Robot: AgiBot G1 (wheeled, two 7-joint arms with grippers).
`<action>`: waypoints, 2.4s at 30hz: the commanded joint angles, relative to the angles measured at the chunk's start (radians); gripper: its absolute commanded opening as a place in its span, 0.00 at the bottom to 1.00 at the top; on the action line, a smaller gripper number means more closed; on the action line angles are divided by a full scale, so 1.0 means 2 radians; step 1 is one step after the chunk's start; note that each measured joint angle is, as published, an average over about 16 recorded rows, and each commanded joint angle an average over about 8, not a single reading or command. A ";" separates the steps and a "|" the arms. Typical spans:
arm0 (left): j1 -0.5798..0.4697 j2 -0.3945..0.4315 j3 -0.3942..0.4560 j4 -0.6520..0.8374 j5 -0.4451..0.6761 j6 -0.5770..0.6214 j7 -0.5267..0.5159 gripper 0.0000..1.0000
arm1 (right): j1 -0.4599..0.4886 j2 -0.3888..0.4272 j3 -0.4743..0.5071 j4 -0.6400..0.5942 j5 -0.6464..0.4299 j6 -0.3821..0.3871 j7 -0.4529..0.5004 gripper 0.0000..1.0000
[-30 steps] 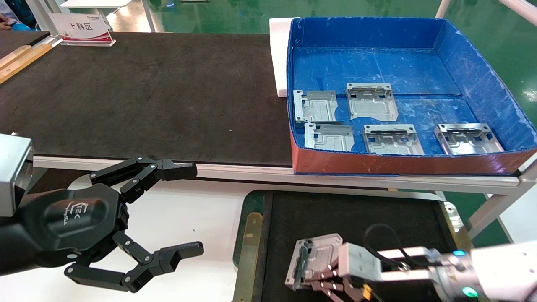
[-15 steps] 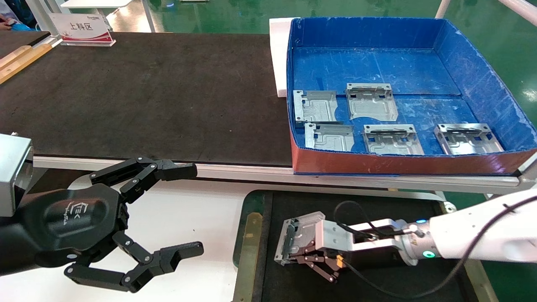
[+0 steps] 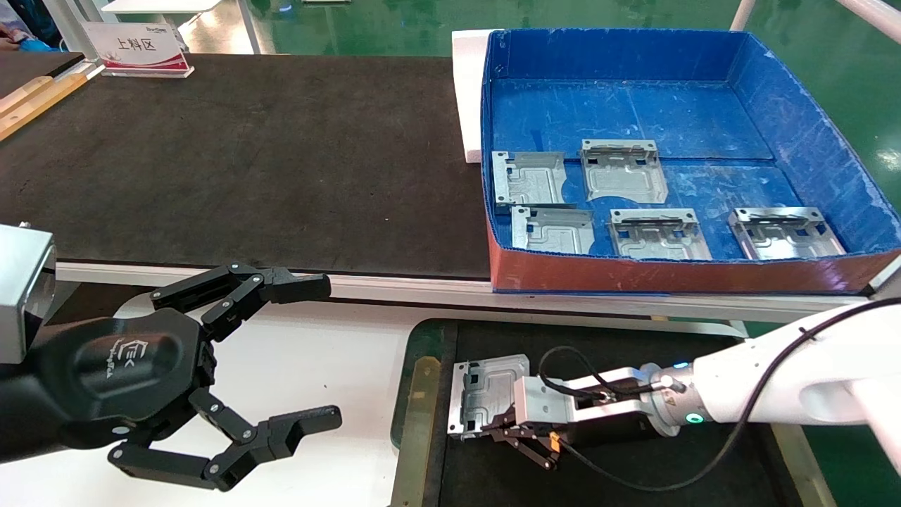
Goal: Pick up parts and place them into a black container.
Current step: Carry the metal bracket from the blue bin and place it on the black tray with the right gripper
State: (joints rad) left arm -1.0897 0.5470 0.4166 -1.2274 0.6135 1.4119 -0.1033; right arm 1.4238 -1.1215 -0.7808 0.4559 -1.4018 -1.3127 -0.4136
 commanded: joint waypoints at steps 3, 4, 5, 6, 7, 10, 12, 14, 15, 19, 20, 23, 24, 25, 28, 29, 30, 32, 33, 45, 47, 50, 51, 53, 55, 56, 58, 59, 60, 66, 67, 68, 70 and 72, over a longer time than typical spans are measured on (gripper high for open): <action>0.000 0.000 0.000 0.000 0.000 0.000 0.000 1.00 | 0.005 -0.005 -0.002 -0.021 -0.004 0.000 -0.016 0.00; 0.000 0.000 0.000 0.000 0.000 0.000 0.000 1.00 | 0.007 -0.006 -0.002 -0.025 -0.004 0.000 -0.020 0.00; 0.000 0.000 0.000 0.000 0.000 0.000 0.000 1.00 | 0.008 -0.006 -0.002 -0.030 -0.005 0.000 -0.023 0.00; 0.000 0.000 0.000 0.000 0.000 0.000 0.000 1.00 | 0.010 -0.007 -0.002 -0.034 -0.005 0.000 -0.026 0.00; 0.000 0.000 0.000 0.000 0.000 0.000 0.000 1.00 | 0.011 -0.007 -0.002 -0.038 -0.006 0.000 -0.028 0.00; 0.000 0.000 0.000 0.000 0.000 0.000 0.000 1.00 | 0.015 -0.009 -0.002 -0.049 -0.006 -0.002 -0.036 0.00; 0.000 0.000 0.000 0.000 0.000 0.000 0.000 1.00 | 0.017 -0.011 -0.002 -0.055 -0.007 -0.002 -0.042 0.00; 0.000 0.000 0.000 0.000 0.000 0.000 0.000 1.00 | 0.018 -0.012 -0.003 -0.061 -0.007 -0.001 -0.048 0.00; 0.000 0.000 0.000 0.000 0.000 0.000 0.000 1.00 | 0.019 -0.013 -0.003 -0.064 -0.008 0.000 -0.052 0.00; 0.000 0.000 0.000 0.000 0.000 0.000 0.000 1.00 | 0.023 -0.017 -0.003 -0.073 -0.010 0.004 -0.066 0.00; 0.000 0.000 0.000 0.000 0.000 0.000 0.000 1.00 | 0.024 -0.018 -0.003 -0.076 -0.010 0.005 -0.068 0.00; 0.000 0.000 0.000 0.000 0.000 0.000 0.000 1.00 | 0.027 -0.022 -0.003 -0.085 -0.011 0.009 -0.073 0.00; 0.000 0.000 0.000 0.000 0.000 0.000 0.000 1.00 | 0.029 -0.024 -0.003 -0.088 -0.011 0.010 -0.074 0.00; 0.000 0.000 0.000 0.000 0.000 0.000 0.000 1.00 | 0.030 -0.025 -0.003 -0.091 -0.011 0.011 -0.075 0.00; 0.000 0.000 0.000 0.000 0.000 0.000 0.000 1.00 | 0.033 -0.030 -0.003 -0.099 -0.010 0.013 -0.076 0.00; 0.000 0.000 0.000 0.000 0.000 0.000 0.000 1.00 | 0.034 -0.031 -0.002 -0.102 -0.010 0.013 -0.077 0.00; 0.000 0.000 0.000 0.000 0.000 0.000 0.000 1.00 | 0.035 -0.032 -0.002 -0.104 -0.010 0.013 -0.077 0.00; 0.000 0.000 0.000 0.000 0.000 0.000 0.000 1.00 | 0.036 -0.034 -0.001 -0.108 -0.008 0.012 -0.078 0.00; 0.000 0.000 0.000 0.000 0.000 0.000 0.000 1.00 | 0.037 -0.034 -0.001 -0.110 -0.008 0.012 -0.079 0.00; 0.000 0.000 0.000 0.000 0.000 0.000 0.000 1.00 | 0.038 -0.037 0.003 -0.125 -0.002 0.011 -0.086 0.00; 0.000 0.000 0.000 0.000 0.000 0.000 0.000 1.00 | 0.038 -0.037 0.004 -0.127 -0.001 0.011 -0.087 0.00; 0.000 0.000 0.000 0.000 0.000 0.000 0.000 1.00 | 0.037 -0.038 0.004 -0.129 0.000 0.011 -0.088 0.00; 0.000 0.000 0.000 0.000 0.000 0.000 0.000 1.00 | 0.037 -0.038 0.004 -0.130 0.000 0.011 -0.089 0.00; 0.000 0.000 0.000 0.000 0.000 0.000 0.000 1.00 | 0.037 -0.039 0.004 -0.131 0.000 0.011 -0.089 0.00; 0.000 0.000 0.000 0.000 0.000 0.000 0.000 1.00 | 0.037 -0.040 0.004 -0.132 0.000 0.012 -0.090 0.00; 0.000 0.000 0.000 0.000 0.000 0.000 0.000 1.00 | 0.037 -0.040 0.004 -0.133 0.000 0.012 -0.090 0.00; 0.000 0.000 0.000 0.000 0.000 0.000 0.000 1.00 | 0.037 -0.042 0.005 -0.134 0.000 0.012 -0.090 0.00; 0.000 0.000 0.000 0.000 0.000 0.000 0.000 1.00 | 0.037 -0.042 0.005 -0.135 0.001 0.013 -0.090 0.00; 0.000 0.000 0.000 0.000 0.000 0.000 0.000 1.00 | 0.038 -0.043 0.005 -0.135 0.001 0.013 -0.090 0.00; 0.000 0.000 0.000 0.000 0.000 0.000 0.000 1.00 | 0.039 -0.047 0.005 -0.138 0.001 0.011 -0.090 0.27; 0.000 0.000 0.000 0.000 0.000 0.000 0.000 1.00 | 0.039 -0.047 0.005 -0.139 0.001 0.009 -0.091 0.40; 0.000 0.000 0.000 0.000 0.000 0.000 0.000 1.00 | 0.040 -0.047 0.004 -0.140 0.001 0.008 -0.091 0.52; 0.000 0.000 0.000 0.000 0.000 0.000 0.000 1.00 | 0.040 -0.048 0.004 -0.141 0.001 0.005 -0.092 0.77; 0.000 0.000 0.000 0.000 0.000 0.000 0.000 1.00 | 0.040 -0.048 0.003 -0.143 0.000 0.003 -0.093 0.97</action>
State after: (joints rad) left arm -1.0897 0.5470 0.4167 -1.2274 0.6135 1.4119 -0.1032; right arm 1.5047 -1.2163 -0.7728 0.1705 -1.4010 -1.3003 -0.6011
